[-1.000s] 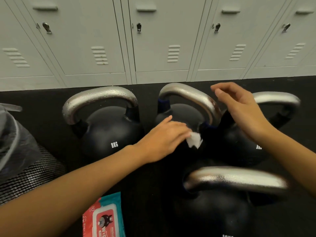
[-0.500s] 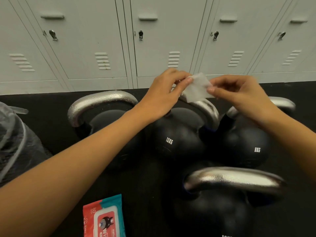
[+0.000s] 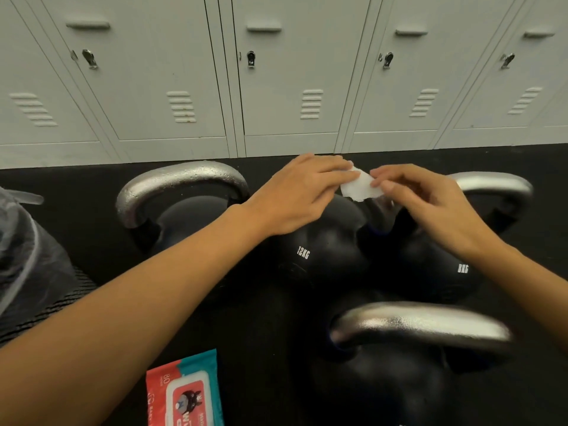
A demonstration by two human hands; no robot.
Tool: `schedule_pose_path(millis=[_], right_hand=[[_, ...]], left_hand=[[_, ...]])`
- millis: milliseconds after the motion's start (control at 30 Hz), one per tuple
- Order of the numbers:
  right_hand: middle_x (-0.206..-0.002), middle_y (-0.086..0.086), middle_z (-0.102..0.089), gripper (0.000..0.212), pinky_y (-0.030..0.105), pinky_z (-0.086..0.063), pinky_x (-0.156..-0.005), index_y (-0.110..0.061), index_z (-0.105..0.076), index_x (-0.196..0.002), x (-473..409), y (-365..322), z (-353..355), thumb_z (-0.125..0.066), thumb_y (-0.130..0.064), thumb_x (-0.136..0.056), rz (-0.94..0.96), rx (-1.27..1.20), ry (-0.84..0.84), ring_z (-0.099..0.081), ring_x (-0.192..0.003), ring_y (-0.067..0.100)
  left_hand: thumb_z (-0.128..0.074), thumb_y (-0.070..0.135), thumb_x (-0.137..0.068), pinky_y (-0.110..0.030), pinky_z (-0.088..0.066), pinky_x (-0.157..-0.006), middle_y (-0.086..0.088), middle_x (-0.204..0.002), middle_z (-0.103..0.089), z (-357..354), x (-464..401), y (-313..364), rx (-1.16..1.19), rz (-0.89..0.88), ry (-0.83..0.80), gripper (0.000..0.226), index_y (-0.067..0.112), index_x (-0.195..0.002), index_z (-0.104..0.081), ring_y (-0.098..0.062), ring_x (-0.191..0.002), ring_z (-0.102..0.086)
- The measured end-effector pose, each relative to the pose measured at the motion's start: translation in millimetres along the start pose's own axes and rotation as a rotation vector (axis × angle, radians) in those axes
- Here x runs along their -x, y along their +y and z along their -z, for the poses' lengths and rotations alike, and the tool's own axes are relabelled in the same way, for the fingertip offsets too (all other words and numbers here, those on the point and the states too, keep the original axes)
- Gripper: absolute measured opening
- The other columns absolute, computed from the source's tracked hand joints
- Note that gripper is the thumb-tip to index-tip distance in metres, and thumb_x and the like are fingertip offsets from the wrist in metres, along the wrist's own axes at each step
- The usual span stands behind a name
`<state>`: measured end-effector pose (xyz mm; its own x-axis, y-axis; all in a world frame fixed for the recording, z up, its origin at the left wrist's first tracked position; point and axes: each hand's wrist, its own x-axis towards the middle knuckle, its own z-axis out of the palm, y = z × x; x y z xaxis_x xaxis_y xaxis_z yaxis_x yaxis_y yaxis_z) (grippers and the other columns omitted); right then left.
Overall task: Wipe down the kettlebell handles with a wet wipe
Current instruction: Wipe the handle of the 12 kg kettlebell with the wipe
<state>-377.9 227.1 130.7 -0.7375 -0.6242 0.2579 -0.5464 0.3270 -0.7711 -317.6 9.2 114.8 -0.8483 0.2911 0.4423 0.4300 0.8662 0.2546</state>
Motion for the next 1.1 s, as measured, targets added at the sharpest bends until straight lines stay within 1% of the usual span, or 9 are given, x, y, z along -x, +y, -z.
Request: schedule_pose_path(millis=[133, 267, 400, 500, 600, 700, 833, 967, 1100], right_hand=[[-0.108, -0.01, -0.069, 0.036, 0.028, -0.046, -0.092, -0.029, -0.065, -0.116, -19, -1, -7, -0.039, -0.048, -0.101, -0.165, 0.004, -0.034, -0.062, -0.103, 0.006], [-0.088, 0.004, -0.068, 0.04, 0.039, -0.046, -0.095, -0.022, -0.069, -0.089, -18, 33, -10, -0.043, -0.05, -0.099, -0.289, -0.097, -0.102, -0.064, -0.089, 0.021], [-0.102, 0.009, -0.073, 0.043, 0.045, -0.036, -0.112, -0.02, -0.072, -0.097, -11, 65, -11, -0.043, -0.051, -0.095, -0.516, -0.295, -0.089, -0.065, -0.108, 0.025], [-0.109, 0.01, -0.07, 0.058, 0.048, -0.03, -0.115, -0.023, -0.072, -0.101, -14, 73, -17, -0.044, -0.07, -0.08, -0.56, -0.279, -0.148, -0.061, -0.115, 0.024], [-0.095, 0.017, -0.069, 0.078, 0.04, -0.035, -0.111, -0.003, -0.068, -0.102, -23, 67, -21, -0.034, -0.072, -0.09, -0.565, -0.317, -0.18, -0.065, -0.102, 0.025], [-0.094, 0.028, -0.063, 0.098, 0.037, -0.045, -0.094, 0.016, -0.061, -0.11, -36, 55, -17, -0.019, -0.071, -0.094, -0.575, -0.346, -0.308, -0.063, -0.092, 0.035], [-0.103, 0.025, -0.066, 0.084, 0.037, -0.048, -0.088, -0.006, -0.065, -0.121, -53, 43, -16, -0.02, -0.072, -0.093, -0.63, -0.381, -0.387, -0.065, -0.096, 0.032], [-0.121, 0.015, -0.068, 0.054, 0.044, -0.041, -0.108, -0.018, -0.064, -0.124, -46, 42, -6, -0.034, -0.056, -0.1, -0.532, -0.336, -0.389, -0.063, -0.114, 0.027], [-0.097, 0.021, -0.071, 0.04, 0.052, -0.046, -0.103, -0.018, -0.077, -0.092, -23, 37, 5, -0.048, -0.045, -0.098, -0.338, -0.257, -0.218, -0.069, -0.096, 0.034]], left_hand=[[-0.041, 0.015, -0.091, -0.032, -0.022, -0.114, -0.001, -0.145, -0.047, 0, -5, 10, 0.063, 0.069, -0.026, 0.05, 0.013, -0.141, -0.047, -0.012, -0.133, -0.04], [-0.043, 0.019, -0.098, -0.022, -0.014, -0.113, -0.002, -0.149, -0.039, 2, -4, 6, 0.146, 0.202, 0.011, 0.048, 0.013, -0.145, -0.038, -0.014, -0.137, -0.032], [-0.043, 0.023, -0.099, -0.019, -0.015, -0.111, -0.001, -0.149, -0.039, -3, 2, 2, 0.184, 0.254, -0.032, 0.047, 0.015, -0.146, -0.036, -0.014, -0.138, -0.029], [-0.042, 0.023, -0.1, -0.016, -0.015, -0.107, 0.001, -0.148, -0.039, -2, 1, 2, 0.197, 0.268, -0.036, 0.046, 0.016, -0.145, -0.037, -0.014, -0.137, -0.03], [-0.041, 0.024, -0.1, -0.015, -0.017, -0.104, 0.003, -0.146, -0.041, 0, 1, 2, 0.208, 0.266, -0.037, 0.044, 0.016, -0.144, -0.039, -0.013, -0.134, -0.033], [-0.041, 0.023, -0.101, -0.019, -0.012, -0.112, 0.003, -0.15, -0.038, -1, 3, 3, 0.209, 0.251, -0.053, 0.045, 0.016, -0.145, -0.037, -0.009, -0.141, -0.022], [-0.041, 0.024, -0.101, -0.01, -0.011, -0.105, 0.003, -0.149, -0.038, 0, 3, 3, 0.198, 0.242, -0.039, 0.044, 0.015, -0.144, -0.038, -0.008, -0.139, -0.024], [-0.042, 0.025, -0.101, -0.01, -0.008, -0.106, 0.004, -0.151, -0.036, 1, 3, 2, 0.196, 0.231, -0.056, 0.045, 0.016, -0.145, -0.037, -0.007, -0.141, -0.02], [-0.049, 0.023, -0.097, -0.011, -0.012, -0.104, 0.004, -0.149, -0.039, 2, 1, 3, 0.202, 0.246, -0.057, 0.048, 0.017, -0.144, -0.039, -0.01, -0.138, -0.028]])
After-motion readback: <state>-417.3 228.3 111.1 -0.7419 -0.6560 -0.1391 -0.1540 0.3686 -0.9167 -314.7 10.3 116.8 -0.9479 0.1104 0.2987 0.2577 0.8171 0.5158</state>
